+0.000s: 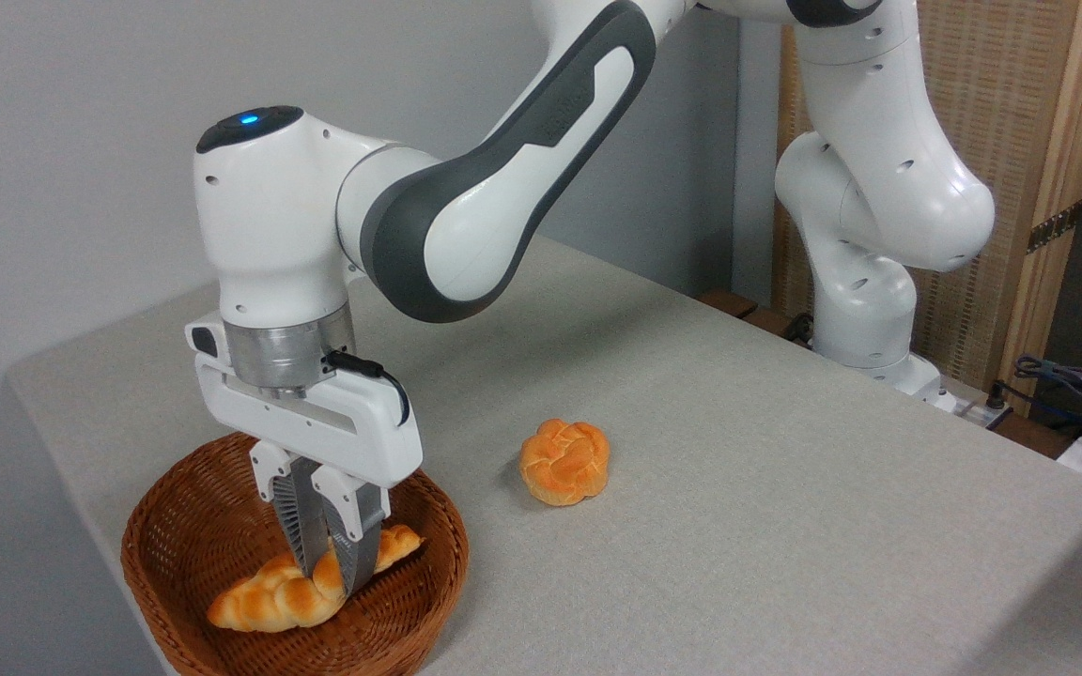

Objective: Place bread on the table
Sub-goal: 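Close the gripper fingers around the middle of the croissant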

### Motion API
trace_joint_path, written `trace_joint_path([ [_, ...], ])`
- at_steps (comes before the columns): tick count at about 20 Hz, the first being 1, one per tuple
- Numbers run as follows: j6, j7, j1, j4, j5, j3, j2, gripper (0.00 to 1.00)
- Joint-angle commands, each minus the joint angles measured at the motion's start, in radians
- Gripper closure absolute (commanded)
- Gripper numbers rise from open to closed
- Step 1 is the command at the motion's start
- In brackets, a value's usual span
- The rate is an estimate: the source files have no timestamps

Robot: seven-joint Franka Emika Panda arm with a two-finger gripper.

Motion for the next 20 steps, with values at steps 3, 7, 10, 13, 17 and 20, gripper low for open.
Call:
trace_joint_path([
  [3, 0.005, -0.013, -0.005, -0.009, 0.012, -0.002, -0.023, 0.63],
  [7, 0.005, -0.017, -0.005, -0.009, 0.01, -0.002, -0.039, 0.64],
  [10, 0.005, -0.017, -0.005, -0.008, 0.006, -0.002, -0.042, 0.64],
  [13, 0.004, -0.018, -0.005, 0.015, 0.002, -0.003, -0.045, 0.64],
  [17, -0.006, -0.023, -0.005, 0.04, -0.002, -0.002, -0.048, 0.63],
  [20, -0.012, -0.021, -0.005, 0.045, -0.002, -0.002, -0.065, 0.63],
])
